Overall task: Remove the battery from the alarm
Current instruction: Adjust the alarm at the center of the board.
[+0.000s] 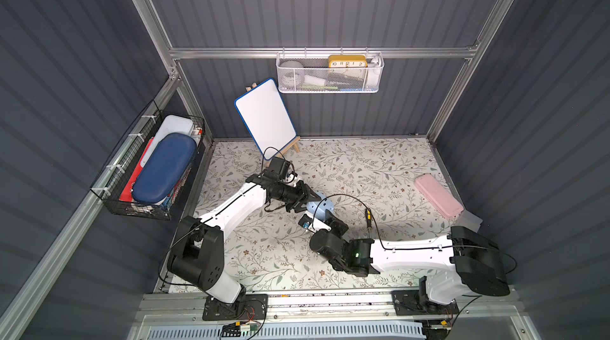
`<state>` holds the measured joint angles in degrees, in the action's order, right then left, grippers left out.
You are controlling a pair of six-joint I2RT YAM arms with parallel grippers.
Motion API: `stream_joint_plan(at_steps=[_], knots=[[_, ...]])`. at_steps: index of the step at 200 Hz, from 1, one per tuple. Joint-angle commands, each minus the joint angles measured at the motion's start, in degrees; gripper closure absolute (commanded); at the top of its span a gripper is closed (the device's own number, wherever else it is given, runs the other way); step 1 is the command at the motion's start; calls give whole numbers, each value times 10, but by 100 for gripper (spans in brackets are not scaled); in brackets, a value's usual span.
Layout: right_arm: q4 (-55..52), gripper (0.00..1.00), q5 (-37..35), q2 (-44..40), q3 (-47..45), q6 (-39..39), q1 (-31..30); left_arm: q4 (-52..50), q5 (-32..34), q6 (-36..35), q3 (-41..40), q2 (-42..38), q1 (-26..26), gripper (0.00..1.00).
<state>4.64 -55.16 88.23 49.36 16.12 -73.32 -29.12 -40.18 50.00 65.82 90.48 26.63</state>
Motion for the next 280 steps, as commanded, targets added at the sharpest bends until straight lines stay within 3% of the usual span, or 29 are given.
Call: stream_joint_plan(at_steps=[1,22,40,66,95,122,146,161,207,237,280], knots=[[17,95,-36,-28,14,-49,16,-19,-19,-39,-18,-17,2,50],[3,94,-39,-26,17,-56,18,-11,-22,-39,-27,-21,2,22],[-7,93,-35,-30,17,-66,21,-19,-17,-47,-22,-16,2,12],[-29,93,-24,-41,19,-81,25,-29,6,-38,-19,-13,1,8],[-141,93,40,-83,30,-164,26,-37,48,-55,-13,-25,-41,6],[-236,92,148,-136,29,-262,42,-32,104,-57,1,-51,-81,6],[-261,91,301,-184,24,-363,103,-5,111,-63,-5,-73,-93,5],[-221,90,404,-228,-2,-429,153,39,110,-60,-39,-97,-93,5],[-31,87,565,-254,-102,-634,251,98,119,-51,-119,-153,-93,5],[111,87,615,-201,-167,-740,265,106,113,-61,-141,-158,-93,5],[255,87,623,-141,-229,-803,279,137,85,-59,-190,-162,-93,6]])
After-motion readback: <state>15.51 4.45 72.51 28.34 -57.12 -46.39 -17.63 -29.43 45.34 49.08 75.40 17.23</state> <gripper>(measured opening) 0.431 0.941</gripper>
